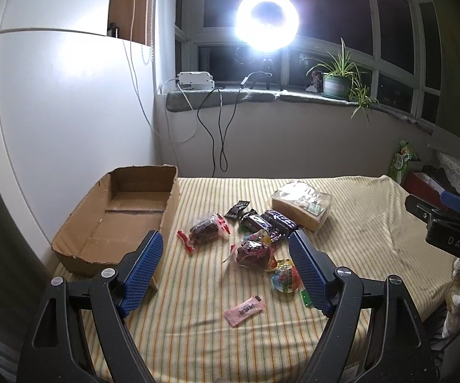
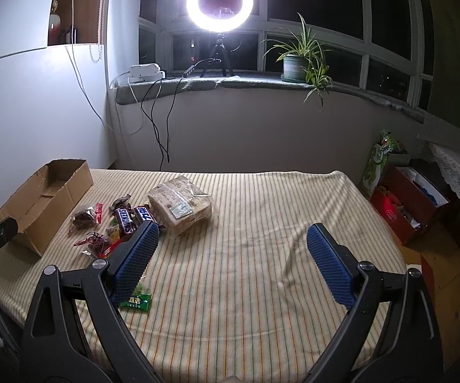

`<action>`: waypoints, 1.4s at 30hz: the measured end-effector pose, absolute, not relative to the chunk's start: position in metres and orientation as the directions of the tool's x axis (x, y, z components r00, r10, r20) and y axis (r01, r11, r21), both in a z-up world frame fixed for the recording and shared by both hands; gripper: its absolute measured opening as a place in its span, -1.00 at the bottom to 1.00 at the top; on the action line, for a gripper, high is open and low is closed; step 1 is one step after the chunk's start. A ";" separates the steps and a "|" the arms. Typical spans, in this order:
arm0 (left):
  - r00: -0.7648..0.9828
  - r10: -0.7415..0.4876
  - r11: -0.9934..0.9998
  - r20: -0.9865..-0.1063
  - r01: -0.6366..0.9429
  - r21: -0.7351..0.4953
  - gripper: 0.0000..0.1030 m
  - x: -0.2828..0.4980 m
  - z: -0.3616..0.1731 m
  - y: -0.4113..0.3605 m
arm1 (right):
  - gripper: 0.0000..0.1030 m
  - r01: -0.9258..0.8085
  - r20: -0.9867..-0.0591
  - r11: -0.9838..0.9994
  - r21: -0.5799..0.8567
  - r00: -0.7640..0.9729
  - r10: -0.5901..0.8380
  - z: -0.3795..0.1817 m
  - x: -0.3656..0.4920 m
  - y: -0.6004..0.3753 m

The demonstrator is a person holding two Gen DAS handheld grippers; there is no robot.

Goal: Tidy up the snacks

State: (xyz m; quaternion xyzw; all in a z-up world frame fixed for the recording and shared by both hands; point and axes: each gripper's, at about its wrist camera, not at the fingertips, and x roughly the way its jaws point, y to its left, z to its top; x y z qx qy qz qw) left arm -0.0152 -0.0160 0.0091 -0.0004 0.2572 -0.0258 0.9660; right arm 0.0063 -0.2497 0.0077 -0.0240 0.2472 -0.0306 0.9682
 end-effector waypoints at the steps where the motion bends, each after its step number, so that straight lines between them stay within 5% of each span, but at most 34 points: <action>1: 0.865 -0.050 0.999 -0.498 0.050 -0.014 0.58 -0.014 0.009 -0.016 | 0.86 0.044 -0.479 0.997 -0.058 0.875 -0.067 0.008 0.007 -0.250; 42: 0.844 -0.062 0.998 -0.532 0.061 -0.021 0.57 -0.002 0.001 -0.015 | 0.86 -0.025 -0.535 0.998 -0.050 0.845 -0.005 -0.010 0.026 -0.240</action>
